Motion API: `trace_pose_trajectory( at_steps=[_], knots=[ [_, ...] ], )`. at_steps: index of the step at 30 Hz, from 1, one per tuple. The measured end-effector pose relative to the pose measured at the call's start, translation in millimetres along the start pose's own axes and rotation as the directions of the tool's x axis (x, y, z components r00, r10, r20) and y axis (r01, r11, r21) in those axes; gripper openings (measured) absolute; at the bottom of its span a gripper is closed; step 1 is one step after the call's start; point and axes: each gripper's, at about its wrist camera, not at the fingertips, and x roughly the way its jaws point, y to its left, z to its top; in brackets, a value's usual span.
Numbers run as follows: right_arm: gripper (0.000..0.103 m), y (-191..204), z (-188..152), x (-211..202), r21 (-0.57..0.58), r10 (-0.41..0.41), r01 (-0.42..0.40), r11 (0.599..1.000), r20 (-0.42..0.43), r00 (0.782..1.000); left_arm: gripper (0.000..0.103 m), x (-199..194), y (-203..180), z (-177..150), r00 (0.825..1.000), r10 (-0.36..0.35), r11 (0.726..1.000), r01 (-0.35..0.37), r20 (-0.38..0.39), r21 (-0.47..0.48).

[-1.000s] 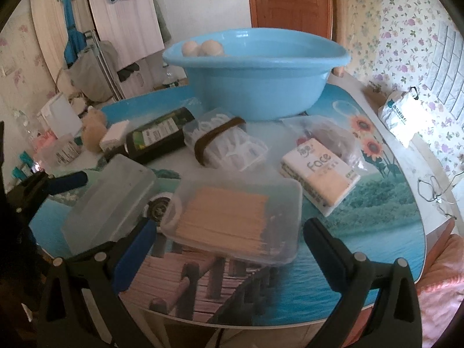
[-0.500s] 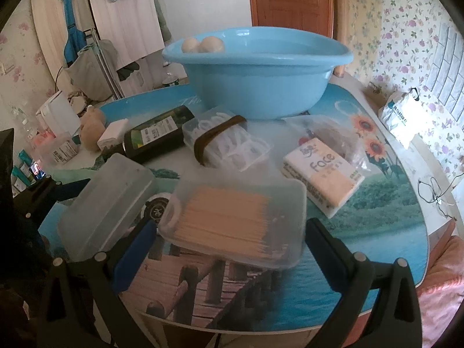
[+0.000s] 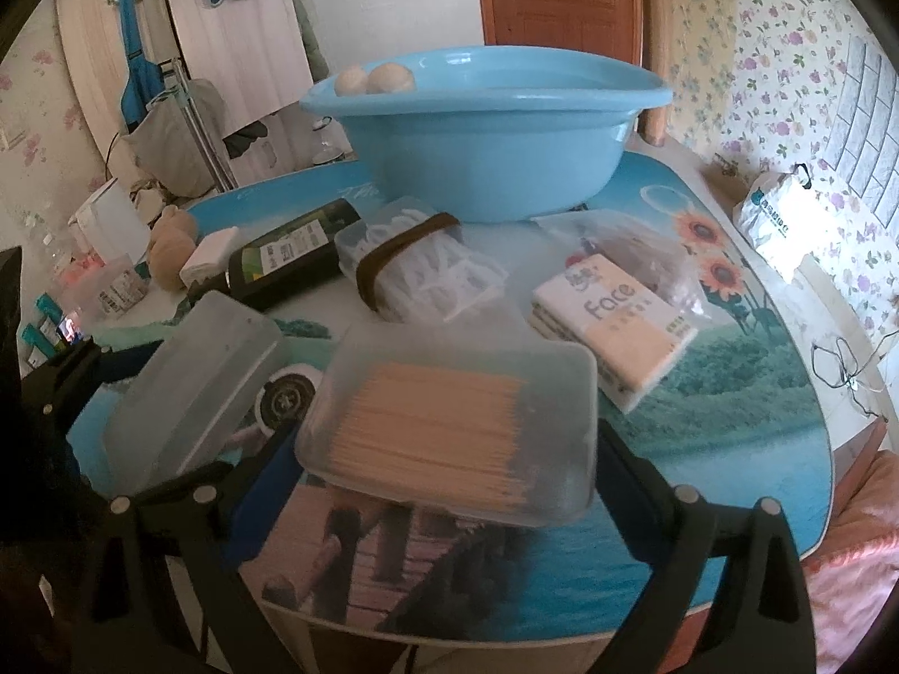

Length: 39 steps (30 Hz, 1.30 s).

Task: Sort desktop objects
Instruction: 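Grasp the clear plastic case with the left tool while the right tool grasps the box of wooden sticks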

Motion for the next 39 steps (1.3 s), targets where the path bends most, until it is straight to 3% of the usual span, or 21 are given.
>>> trace_pose_trajectory(
  at_steps=[5, 8, 11, 13, 17, 18, 32, 35, 39],
  knots=[
    [0.098, -5.3, -7.8, -7.9, -0.011, 0.003, -0.003, 1.000, -0.004, 1.000, 0.103, -2.6, 4.3, -1.6, 1.000, 0.000, 1.000, 0.000, 0.001, -0.022],
    [0.098, -6.7, -11.0, -10.7, -0.015, 0.001, -0.001, 1.000, -0.004, 1.000, 0.103, -8.5, 8.9, -2.5, 0.994, -0.106, 0.992, 0.109, 0.037, -0.068],
    [0.098, -8.1, -10.6, -11.5, -0.008, -0.006, 0.006, 1.000, -0.010, 1.000, 0.102, -5.7, 3.6, -2.7, 0.997, -0.067, 0.997, 0.068, 0.025, -0.032],
    [0.099, -6.8, -10.2, -11.8, -0.006, -0.014, 0.014, 1.000, -0.010, 1.000, 0.096, -5.2, 0.4, -3.4, 0.999, -0.048, 0.999, 0.049, 0.026, -0.011],
    [0.099, -1.8, -11.2, -11.7, -0.015, -0.023, 0.023, 1.000, 0.000, 1.000, 0.066, -6.2, -1.5, 0.6, 0.999, -0.036, 0.999, 0.036, 0.038, -0.004],
    [0.099, -2.3, -11.3, -12.0, -0.016, -0.023, 0.023, 1.000, 0.001, 1.000, 0.065, -5.5, 0.0, 0.9, 0.999, -0.035, 0.999, 0.035, 0.036, -0.005],
    [0.103, 4.4, -8.5, -1.6, -0.017, -0.079, 0.079, 0.997, -0.006, 0.997, 0.065, -4.2, -1.3, -0.5, 0.999, -0.019, 0.999, 0.018, 0.051, 0.029],
    [0.094, 5.2, -7.7, -1.4, -0.023, -0.098, 0.098, 0.995, 0.000, 0.995, 0.065, -2.5, -3.1, 1.3, 0.998, -0.008, 1.000, 0.006, 0.055, 0.026],
    [0.094, 1.7, -7.5, -4.9, -0.001, -0.076, 0.076, 0.997, 0.004, 0.997, 0.062, -4.6, -5.0, 1.8, 0.998, 0.001, 0.999, -0.003, 0.058, 0.034]
  ],
)
